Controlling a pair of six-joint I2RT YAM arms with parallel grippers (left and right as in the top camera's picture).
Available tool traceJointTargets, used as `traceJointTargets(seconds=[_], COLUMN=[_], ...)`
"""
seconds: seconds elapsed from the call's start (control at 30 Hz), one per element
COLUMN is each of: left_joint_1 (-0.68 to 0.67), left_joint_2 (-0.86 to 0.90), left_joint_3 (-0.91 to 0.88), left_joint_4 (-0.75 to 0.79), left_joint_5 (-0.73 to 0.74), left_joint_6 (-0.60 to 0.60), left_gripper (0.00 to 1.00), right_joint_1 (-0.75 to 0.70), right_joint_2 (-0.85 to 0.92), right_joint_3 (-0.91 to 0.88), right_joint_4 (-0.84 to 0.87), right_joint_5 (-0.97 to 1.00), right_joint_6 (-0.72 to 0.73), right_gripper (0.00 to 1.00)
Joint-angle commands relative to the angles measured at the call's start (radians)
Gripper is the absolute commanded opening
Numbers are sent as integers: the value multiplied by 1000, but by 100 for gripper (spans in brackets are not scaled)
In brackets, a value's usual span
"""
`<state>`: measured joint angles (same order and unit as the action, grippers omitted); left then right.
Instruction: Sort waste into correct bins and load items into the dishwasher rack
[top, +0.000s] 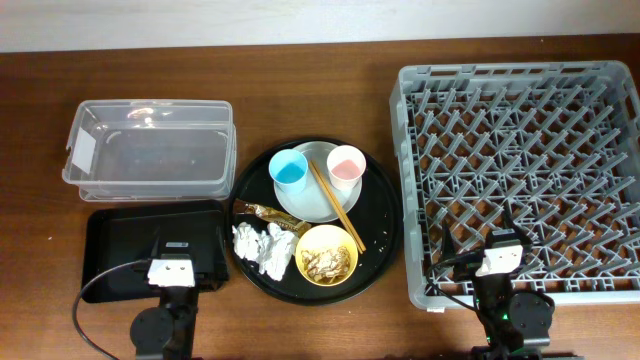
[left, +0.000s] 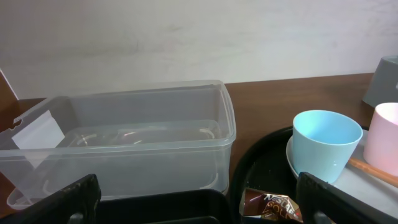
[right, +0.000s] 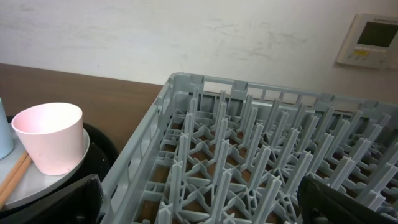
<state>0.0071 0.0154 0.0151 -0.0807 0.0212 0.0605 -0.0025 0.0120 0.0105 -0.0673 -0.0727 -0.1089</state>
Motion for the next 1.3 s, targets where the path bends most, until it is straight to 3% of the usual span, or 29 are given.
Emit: traceJointTargets(seconds=[0.0, 0.43, 0.6, 0.73, 0.83, 1.03, 1.27], left_joint_1=[-3, -3, -3, -4, -4, -4, -4], left_joint_2=[-10, -10, -10, -10, -9, 72, 452], left_joint_3=[-6, -6, -5, 10, 54, 292, 737], left_joint_4=[-3, -2, 58, 96, 0, -240, -523], left_joint_5=[-10, -2, 53, 206, 284, 292, 327], left_joint_6=[13, 12, 11, 7, -64, -71, -67], left_gripper=[99, 99, 99, 99, 99, 99, 99], right_joint_1=[-5, -5, -5, -5, -5, -5, -5], right_joint_2=[-6, -6, -6, -6, -6, -6, -6], right_joint_3=[-5, -5, -5, -5, -5, -5, -5], right_joint_4=[-5, -4, -4, -5, -5, -5, -5], right_joint_5=[-9, -10, -9, -10, -9, -10, -10], right_joint_6=[-3, -3, -3, -3, -3, -3, -3], right_gripper=[98, 98, 98, 98, 98, 98, 98])
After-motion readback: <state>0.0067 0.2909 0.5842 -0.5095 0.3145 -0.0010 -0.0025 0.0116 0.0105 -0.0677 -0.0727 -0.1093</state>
